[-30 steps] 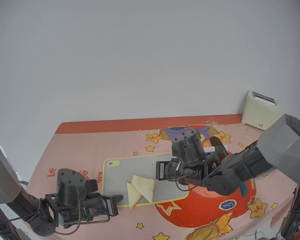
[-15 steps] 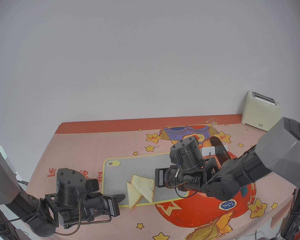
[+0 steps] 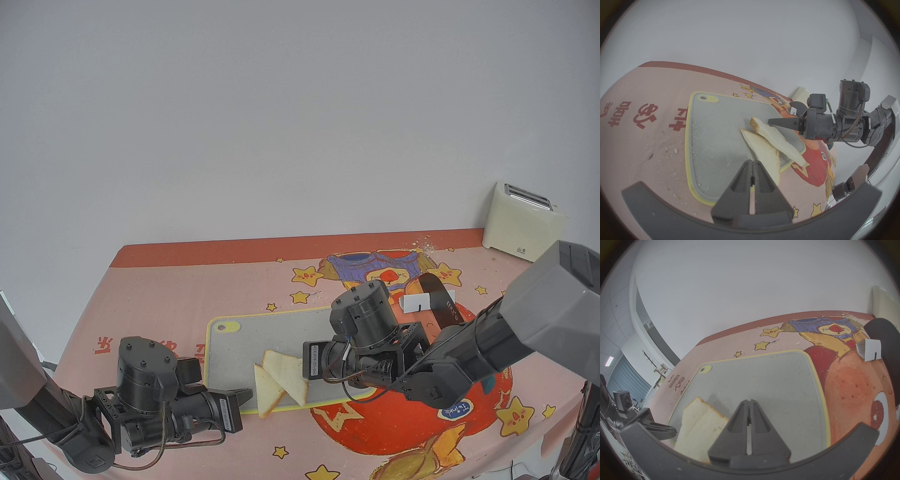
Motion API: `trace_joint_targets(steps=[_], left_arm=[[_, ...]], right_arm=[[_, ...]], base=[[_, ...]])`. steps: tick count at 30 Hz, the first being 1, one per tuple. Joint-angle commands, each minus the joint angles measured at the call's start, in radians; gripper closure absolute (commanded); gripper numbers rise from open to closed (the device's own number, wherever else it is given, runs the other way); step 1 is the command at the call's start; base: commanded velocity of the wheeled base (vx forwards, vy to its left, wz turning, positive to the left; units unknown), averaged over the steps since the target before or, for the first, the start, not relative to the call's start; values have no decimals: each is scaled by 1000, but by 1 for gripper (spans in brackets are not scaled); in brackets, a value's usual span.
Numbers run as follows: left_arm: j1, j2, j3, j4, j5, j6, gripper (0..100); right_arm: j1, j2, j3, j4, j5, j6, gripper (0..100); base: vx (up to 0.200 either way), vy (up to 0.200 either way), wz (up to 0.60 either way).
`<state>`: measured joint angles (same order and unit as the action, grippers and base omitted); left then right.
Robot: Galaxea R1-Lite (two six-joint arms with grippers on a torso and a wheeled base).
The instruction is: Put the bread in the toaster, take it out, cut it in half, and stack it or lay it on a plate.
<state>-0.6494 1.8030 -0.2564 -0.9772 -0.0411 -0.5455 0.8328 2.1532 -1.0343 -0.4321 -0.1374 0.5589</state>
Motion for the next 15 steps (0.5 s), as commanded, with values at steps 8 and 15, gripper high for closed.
trace_joint_targets(steps=[8,15], left_arm=[[-32,58,-17,-6,0,-1,100],[-38,59,-26,-5,0,-1,100]], right_arm=[[2,-30,13,15,-1,30,100],[17,-58,-4,90,1,65,100]], base=[[0,0,0],[0,0,0]])
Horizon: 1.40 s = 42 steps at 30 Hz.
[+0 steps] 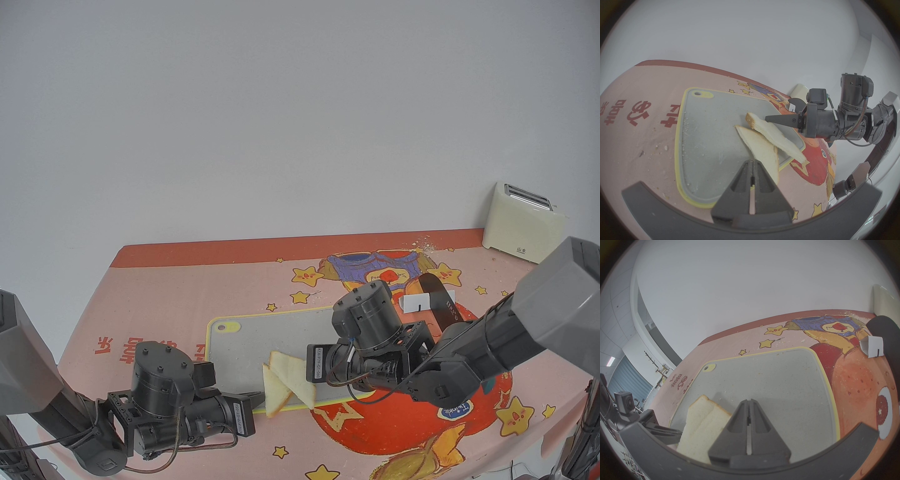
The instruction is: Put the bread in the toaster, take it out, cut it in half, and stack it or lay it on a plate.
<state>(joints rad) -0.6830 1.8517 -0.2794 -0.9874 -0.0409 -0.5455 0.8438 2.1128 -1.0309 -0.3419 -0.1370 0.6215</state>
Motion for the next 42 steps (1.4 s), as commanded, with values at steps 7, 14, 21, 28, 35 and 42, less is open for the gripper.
trace_joint_targets(steps=[7,14,21,28,35,42], left_arm=[[-27,11,-11,6,-1,-1,100],[-27,11,-9,6,-1,-2,100],[-27,12,-6,4,-1,-2,100],[-27,9,-7,3,-1,-2,100],[-26,1,0,4,3,-1,100],[-24,1,2,6,4,-1,100]], right_arm=[[15,-19,-34,6,-1,4,100],[20,-19,-46,6,-26,4,100],[12,-45,-41,98,-52,4,100],[15,-39,-26,123,-69,6,100],[49,-45,-20,124,-69,6,100],[97,-74,-17,126,-70,6,100]], base=[[0,0,0],[0,0,0],[0,0,0],[0,0,0],[0,0,0],[0,0,0]])
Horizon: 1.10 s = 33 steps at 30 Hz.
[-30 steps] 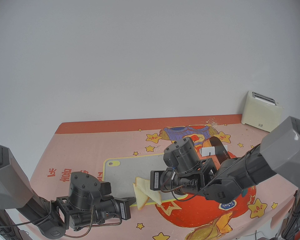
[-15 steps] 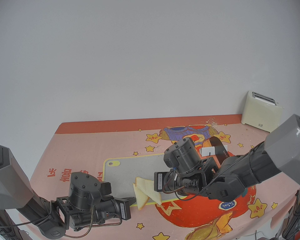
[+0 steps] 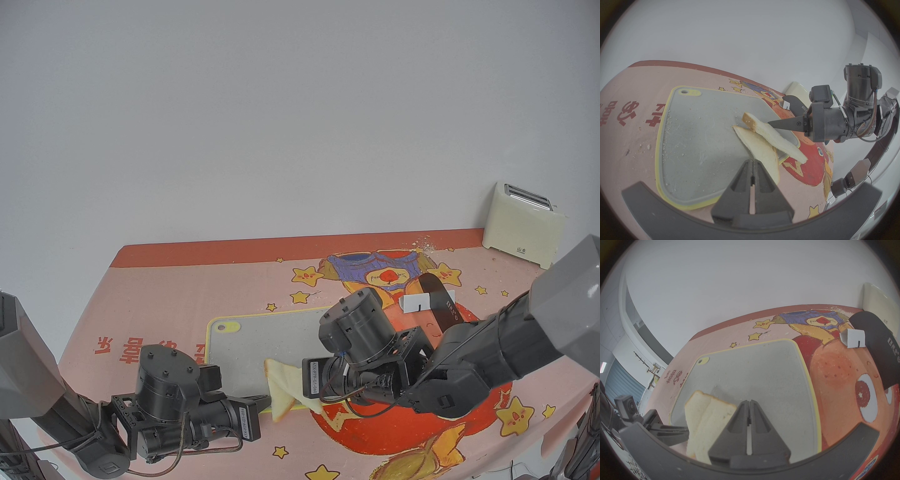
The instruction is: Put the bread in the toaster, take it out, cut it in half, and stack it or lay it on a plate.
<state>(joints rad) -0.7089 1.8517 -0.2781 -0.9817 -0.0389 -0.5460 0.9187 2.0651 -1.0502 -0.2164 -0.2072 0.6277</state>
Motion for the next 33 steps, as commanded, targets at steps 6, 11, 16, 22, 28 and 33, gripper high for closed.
trace_joint_targets(steps=[6,11,16,22,28,33], left_arm=[[2,4,-1,-2,1,0,100],[0,4,-6,-2,1,0,100],[6,1,-6,-2,7,-2,100],[8,-8,-12,0,8,-2,100],[8,-11,-13,0,8,-2,100],[17,-71,7,5,-1,-2,100]], right_arm=[[31,-86,19,5,-3,-2,100],[22,-85,38,2,-11,-3,100],[12,-86,42,3,-32,-5,100],[-6,-79,38,5,-32,-6,100],[-17,-11,35,2,-32,-6,100],[-17,1,36,2,-32,-5,100]], base=[[0,0,0],[0,0,0],[0,0,0],[0,0,0],[0,0,0],[0,0,0]])
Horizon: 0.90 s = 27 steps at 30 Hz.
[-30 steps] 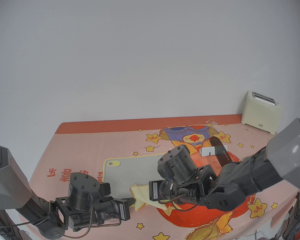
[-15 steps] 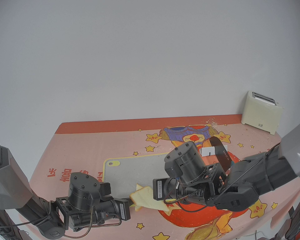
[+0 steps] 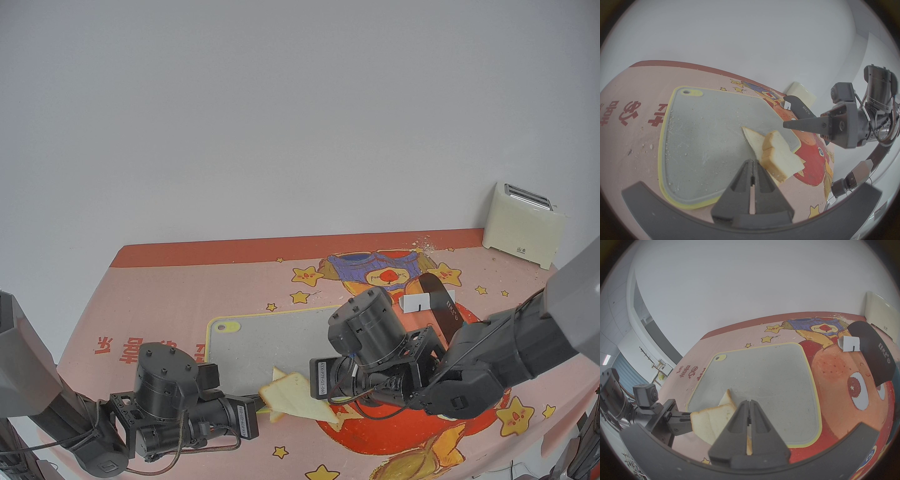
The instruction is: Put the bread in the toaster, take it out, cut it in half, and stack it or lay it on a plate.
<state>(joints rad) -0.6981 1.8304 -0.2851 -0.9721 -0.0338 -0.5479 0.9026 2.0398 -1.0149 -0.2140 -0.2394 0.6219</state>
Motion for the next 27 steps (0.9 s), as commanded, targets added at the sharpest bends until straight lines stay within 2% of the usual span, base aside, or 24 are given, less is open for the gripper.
trace_joint_targets(steps=[1,12,21,27], left_arm=[[6,-63,20,-5,-8,0,100],[3,-103,46,-3,-54,-1,100],[3,-26,-49,-3,-58,0,100],[6,53,-132,-2,-75,0,100]], right_arm=[[-1,26,-1,-1,0,1,100],[-1,25,-11,-1,0,2,100],[-8,5,-7,-1,0,4,100],[-44,-18,-10,1,0,4,100]], base=[[0,0,0],[0,0,0],[0,0,0],[0,0,0]])
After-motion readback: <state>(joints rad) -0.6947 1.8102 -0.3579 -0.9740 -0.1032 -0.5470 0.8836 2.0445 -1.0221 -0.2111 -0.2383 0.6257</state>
